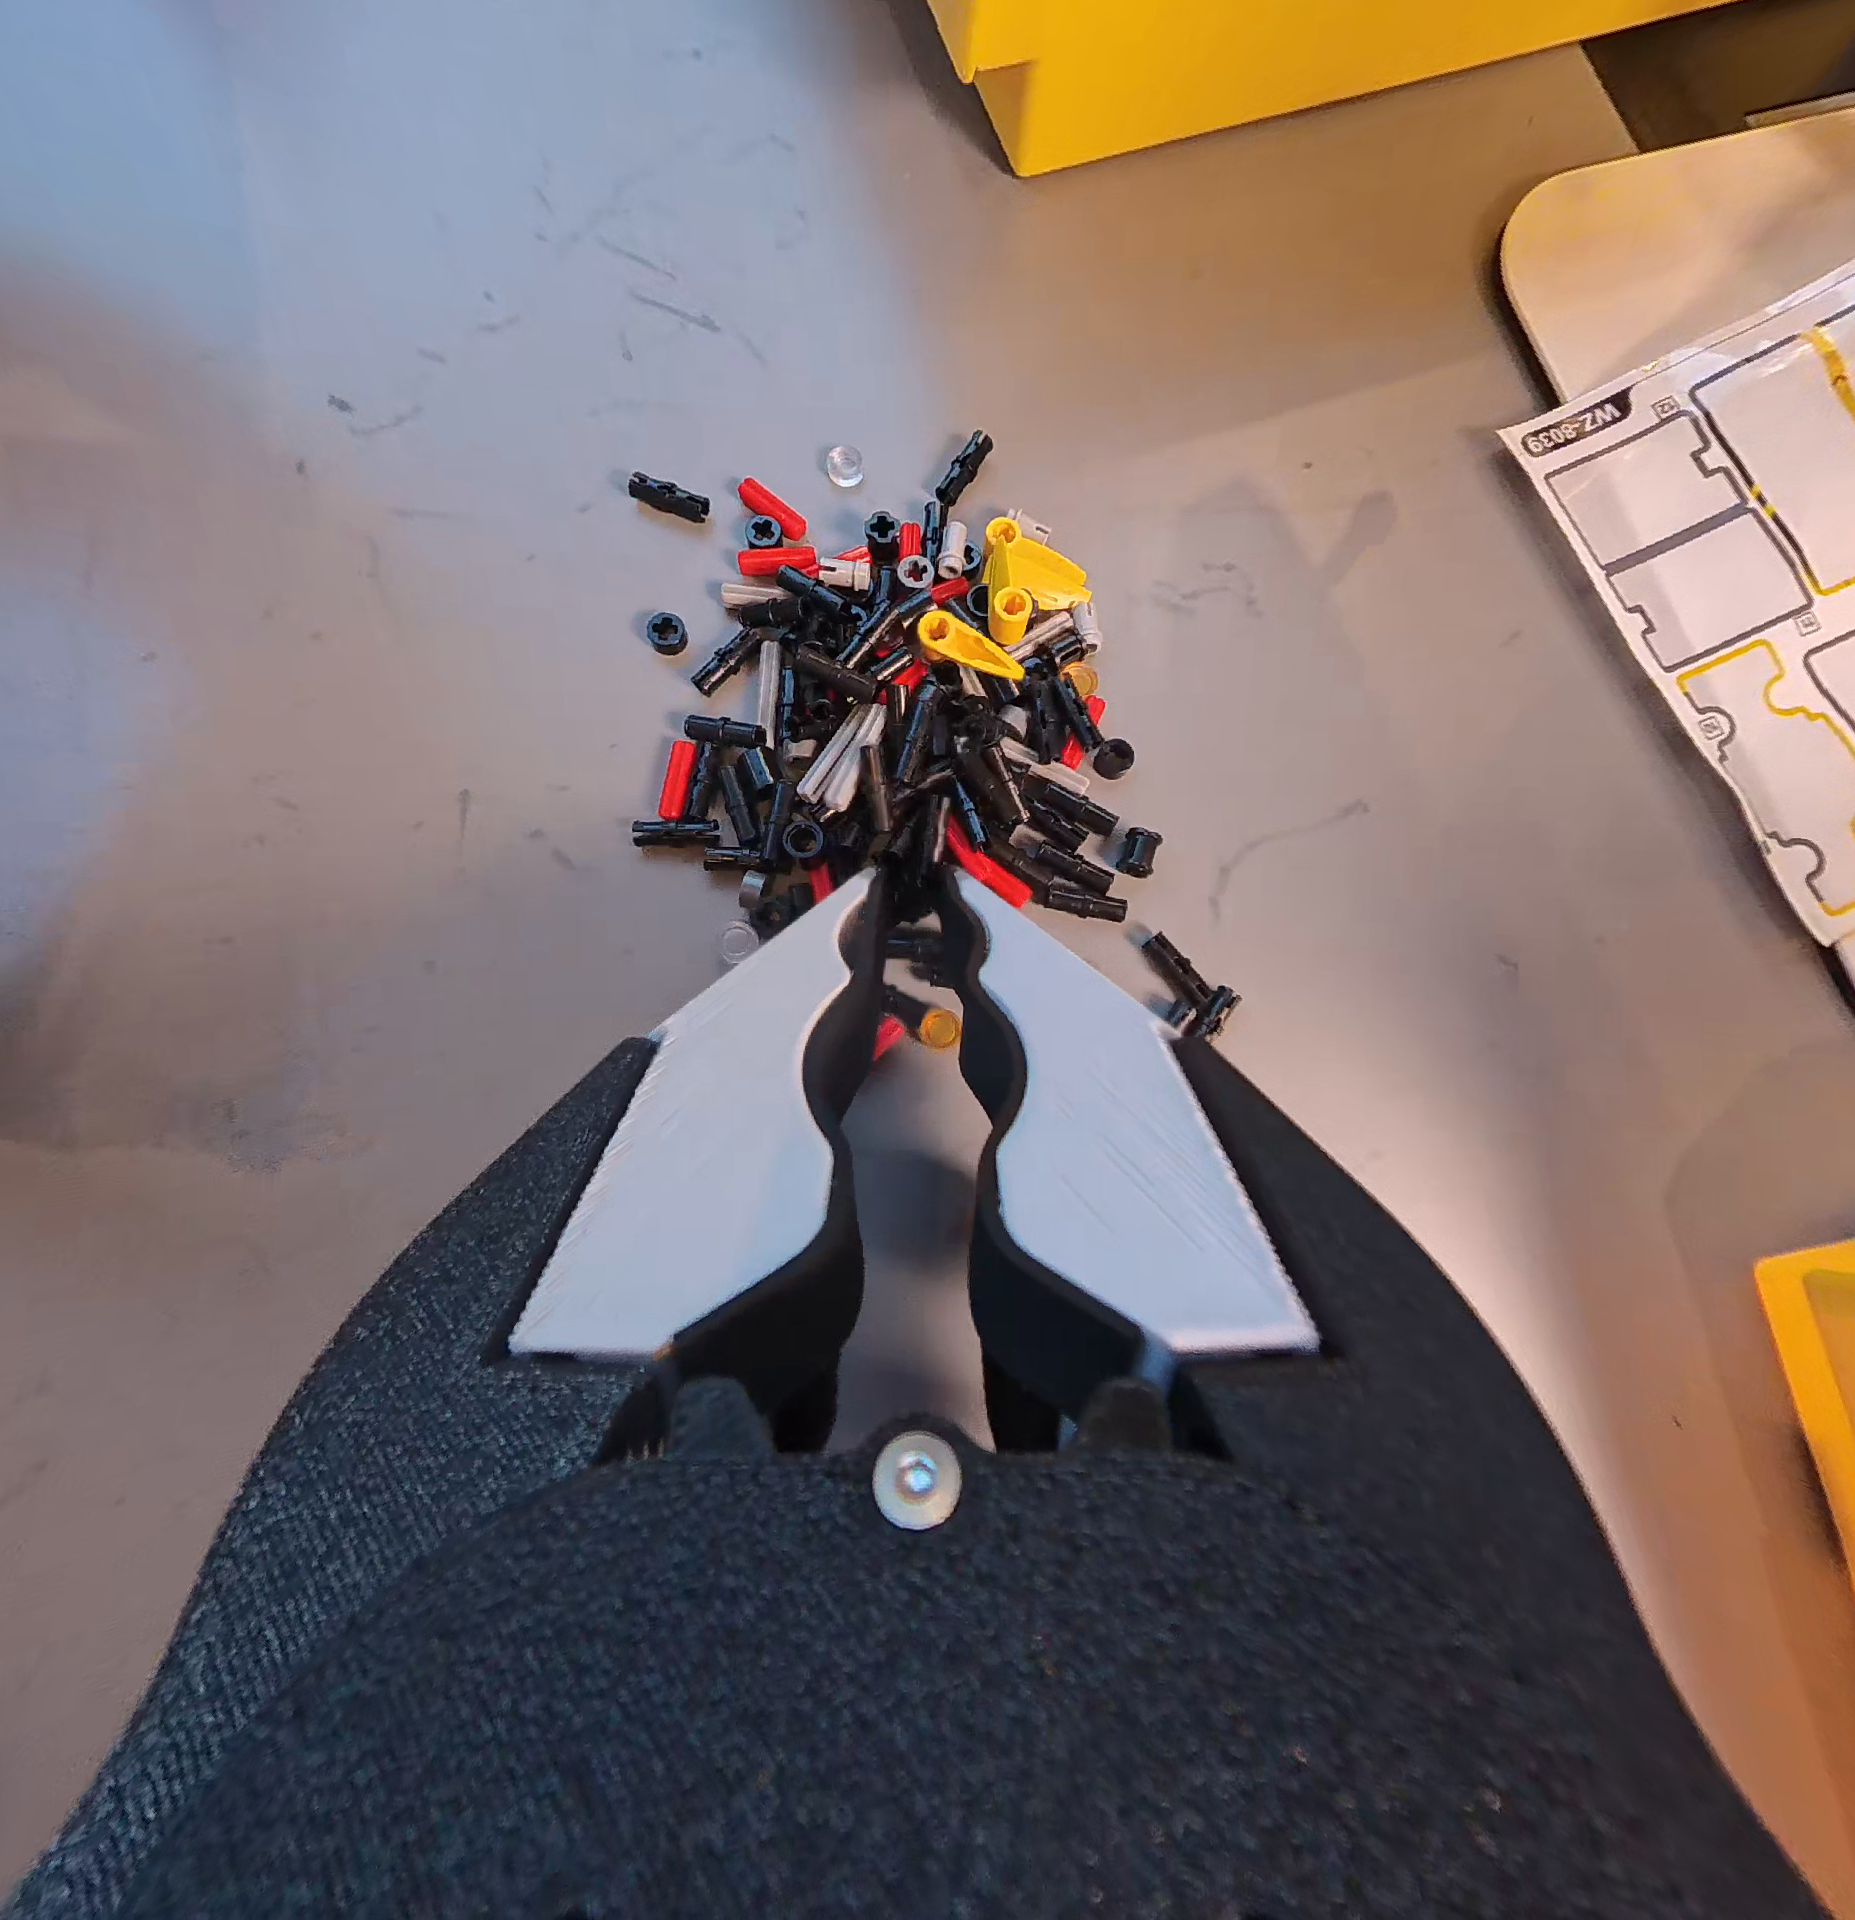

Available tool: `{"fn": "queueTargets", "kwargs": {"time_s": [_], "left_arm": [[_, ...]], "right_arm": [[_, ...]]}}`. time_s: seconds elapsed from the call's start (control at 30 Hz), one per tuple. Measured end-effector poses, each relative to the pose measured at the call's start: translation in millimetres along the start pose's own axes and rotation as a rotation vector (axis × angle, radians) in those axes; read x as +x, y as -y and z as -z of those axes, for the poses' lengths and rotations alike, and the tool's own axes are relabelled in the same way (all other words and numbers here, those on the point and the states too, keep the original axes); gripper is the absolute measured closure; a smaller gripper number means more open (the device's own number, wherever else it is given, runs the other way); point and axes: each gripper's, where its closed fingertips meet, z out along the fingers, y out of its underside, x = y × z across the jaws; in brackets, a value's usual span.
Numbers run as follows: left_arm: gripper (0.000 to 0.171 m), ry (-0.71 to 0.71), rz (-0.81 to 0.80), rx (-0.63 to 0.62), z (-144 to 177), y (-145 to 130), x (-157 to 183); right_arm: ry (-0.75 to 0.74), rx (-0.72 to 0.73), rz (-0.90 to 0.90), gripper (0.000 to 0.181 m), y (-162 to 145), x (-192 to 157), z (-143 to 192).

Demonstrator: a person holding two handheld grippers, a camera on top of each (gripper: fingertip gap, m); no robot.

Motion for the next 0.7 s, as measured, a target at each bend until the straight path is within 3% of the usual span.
{"fn": "queueTargets", "kwargs": {"time_s": [0.17,0.3,0.5,0.6,0.7], "left_arm": [[0.171,0.009,0.004,0.003,0,0,-2],[0.171,0.030,0.011,0.007,-1,0,-5],[0.171,0.026,0.005,0.010,-4,0,-2],[0.171,0.022,0.001,0.006,-6,-1,0],[0.171,0.017,-0.005,0.008,-6,0,2]], "right_arm": [[0.001,0.035,-0.005,0.174,3,1,10],[0.051,0.170,-0.035,0.174,27,-7,33],[0.334,0.486,0.051,0.173,101,-86,104],[0.362,0.449,0.204,0.173,103,-119,110],[0.362,0.377,0.263,0.173,93,-129,102]]}}
